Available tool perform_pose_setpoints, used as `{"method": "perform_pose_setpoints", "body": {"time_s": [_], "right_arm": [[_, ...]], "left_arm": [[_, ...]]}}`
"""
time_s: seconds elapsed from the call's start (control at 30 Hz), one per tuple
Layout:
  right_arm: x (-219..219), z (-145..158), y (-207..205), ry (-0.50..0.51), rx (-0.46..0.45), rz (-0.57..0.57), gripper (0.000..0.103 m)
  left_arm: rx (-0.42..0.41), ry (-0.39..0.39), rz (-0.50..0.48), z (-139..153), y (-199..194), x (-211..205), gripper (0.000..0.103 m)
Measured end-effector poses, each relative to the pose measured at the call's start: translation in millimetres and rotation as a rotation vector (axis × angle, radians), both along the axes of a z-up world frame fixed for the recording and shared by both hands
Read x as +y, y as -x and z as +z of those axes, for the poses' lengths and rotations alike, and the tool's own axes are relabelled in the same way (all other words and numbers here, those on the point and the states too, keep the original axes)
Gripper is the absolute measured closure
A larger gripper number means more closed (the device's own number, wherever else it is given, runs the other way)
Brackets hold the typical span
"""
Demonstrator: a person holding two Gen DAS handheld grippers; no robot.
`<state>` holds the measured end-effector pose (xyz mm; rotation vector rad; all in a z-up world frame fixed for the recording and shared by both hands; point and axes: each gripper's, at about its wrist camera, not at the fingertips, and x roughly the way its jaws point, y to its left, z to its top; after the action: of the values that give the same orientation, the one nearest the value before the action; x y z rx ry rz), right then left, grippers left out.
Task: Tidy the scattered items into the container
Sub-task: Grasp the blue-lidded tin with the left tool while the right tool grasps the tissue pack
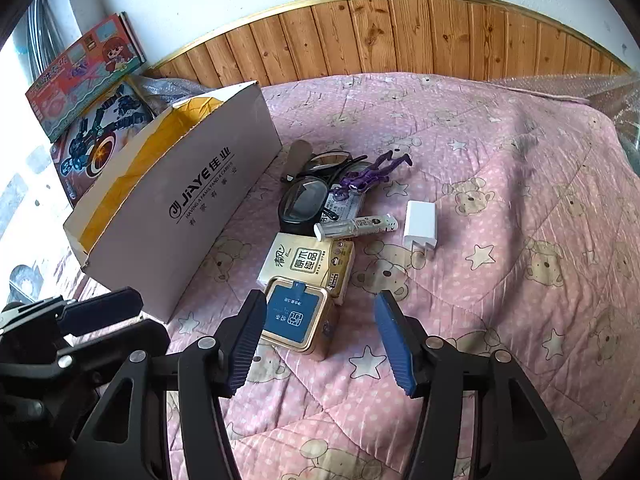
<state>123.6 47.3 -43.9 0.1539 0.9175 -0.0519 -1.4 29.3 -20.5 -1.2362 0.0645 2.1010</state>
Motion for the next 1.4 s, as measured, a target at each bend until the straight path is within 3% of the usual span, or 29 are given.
{"method": "perform_pose_setpoints", "body": {"time_s": [0.37,0.53,0.63,0.8,1.03,1.1,1.3,1.4], "right_arm": [[-52.4,-2.8,-8.4,-0.104,0.022,-0.114,0.043],[-56.4,-10.2,-16.6,-0.204,0.033,-0.078,0.043],[-55.0,-14.6,-20.9,-0.208,0.044,-0.069,0.040],[-48.8,-25.3,-30.4,-0.215,0.068,-0.034,0.036],[-24.2,-39.7,-54.9,-0.176,0.085,0.018,0.027],[-12.4,-41.1,-64.5,-0.128,0.081,0.049,0.023],[14.3,-66.3,-93.5,-0.048,0.172,0.001,0.020],[32.4,-73.3,-97.7,0.080,0.154,-0.008,0.016]], "left_arm": [[-0.050,0.042,-0.065,-34.2,10.7,40.1,0.051],[-0.061,0.057,-0.059,-55.3,20.1,55.6,0.051],[-0.060,0.054,-0.050,-66.2,26.0,59.5,0.046],[-0.014,0.004,-0.012,-68.4,32.5,42.0,0.051],[-0.027,-0.005,0.033,-71.4,37.6,-4.9,0.051],[-0.043,-0.020,-0.169,-71.5,37.3,-15.1,0.051],[-0.047,-0.032,-0.176,-73.8,39.7,-29.3,0.051],[-0.051,-0.034,-0.184,-75.5,40.9,-29.9,0.051]]}}
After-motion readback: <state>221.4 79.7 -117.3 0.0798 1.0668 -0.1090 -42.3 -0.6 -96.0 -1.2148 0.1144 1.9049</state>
